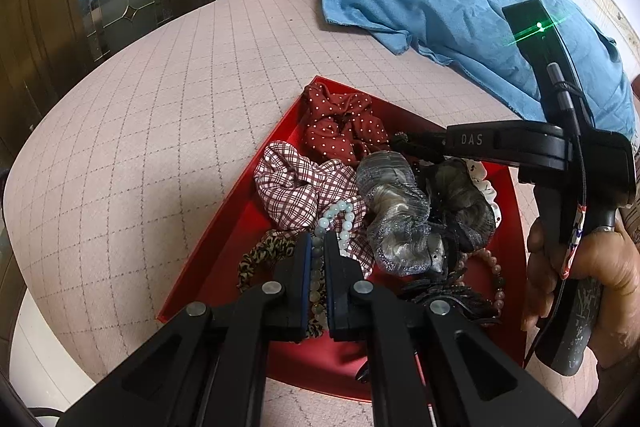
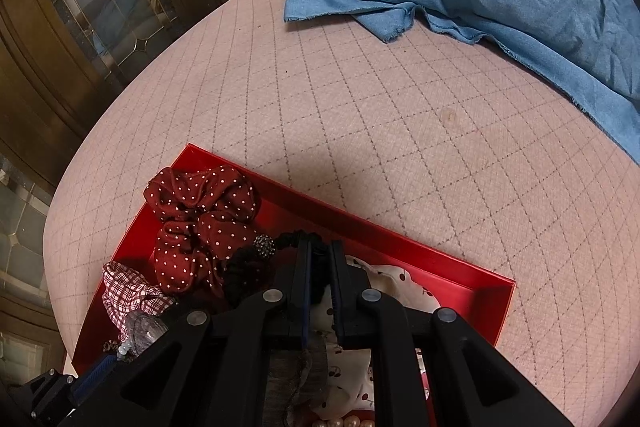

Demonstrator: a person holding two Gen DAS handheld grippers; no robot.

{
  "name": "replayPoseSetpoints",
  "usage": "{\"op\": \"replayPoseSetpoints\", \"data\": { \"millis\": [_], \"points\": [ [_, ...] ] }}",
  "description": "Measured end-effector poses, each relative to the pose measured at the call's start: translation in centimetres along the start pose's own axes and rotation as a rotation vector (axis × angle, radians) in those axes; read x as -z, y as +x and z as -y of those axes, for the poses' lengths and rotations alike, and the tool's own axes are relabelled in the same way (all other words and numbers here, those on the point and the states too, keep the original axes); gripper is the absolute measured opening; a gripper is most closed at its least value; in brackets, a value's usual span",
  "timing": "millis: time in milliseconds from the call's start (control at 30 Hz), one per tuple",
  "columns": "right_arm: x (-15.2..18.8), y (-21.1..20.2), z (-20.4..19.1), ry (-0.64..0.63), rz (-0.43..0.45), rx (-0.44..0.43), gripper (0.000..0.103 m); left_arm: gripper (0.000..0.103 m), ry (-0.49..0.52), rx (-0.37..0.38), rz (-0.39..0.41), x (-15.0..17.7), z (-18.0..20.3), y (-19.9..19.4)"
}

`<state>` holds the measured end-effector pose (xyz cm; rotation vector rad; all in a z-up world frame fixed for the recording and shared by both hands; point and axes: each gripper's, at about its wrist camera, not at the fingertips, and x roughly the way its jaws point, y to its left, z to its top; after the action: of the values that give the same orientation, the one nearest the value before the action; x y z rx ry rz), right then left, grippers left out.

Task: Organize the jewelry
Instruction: 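Lower both bracelets into the red tray and open both tools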

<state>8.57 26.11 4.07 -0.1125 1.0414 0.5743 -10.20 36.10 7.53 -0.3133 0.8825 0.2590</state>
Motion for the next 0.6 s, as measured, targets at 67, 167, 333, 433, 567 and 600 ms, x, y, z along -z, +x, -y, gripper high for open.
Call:
{"op": "replayPoseSetpoints", "data": {
  "millis": [67,167,333,433,567,600],
  "points": [
    [0.1,0.0,0.0,-0.001,0.0,0.001,0.01,0.006,-0.001,-0.001,-0.001,0.0,0.0,0.0],
    [0.2,0.1,0.0,-0.002,-0.001,0.0,0.01,0.006,-0.002,-0.005,-0.004,0.0,-0.1,0.1],
    [0.5,-0.1,0.2,0.019,-0.007,-0.023,0.023,0.034,-0.008,-0.011,-0.012,0.0,-0.3,0.1],
    [0.7,-0.8,0.0,0.03,0.007,-0.045,0.041,0.053,-0.034,-0.009,0.017,0.0,-0.7,-0.6],
    [0.9,-2.3,-0.7,0.01,0.031,-0.059,0.041,0.057,-0.036,-0.01,0.018,0.1,-0.7,-1.0],
    [1.0,-3.1,-0.9,0.002,0.044,-0.06,0.041,0.057,-0.033,-0.013,0.019,0.1,-0.6,-1.1]
  ]
}}
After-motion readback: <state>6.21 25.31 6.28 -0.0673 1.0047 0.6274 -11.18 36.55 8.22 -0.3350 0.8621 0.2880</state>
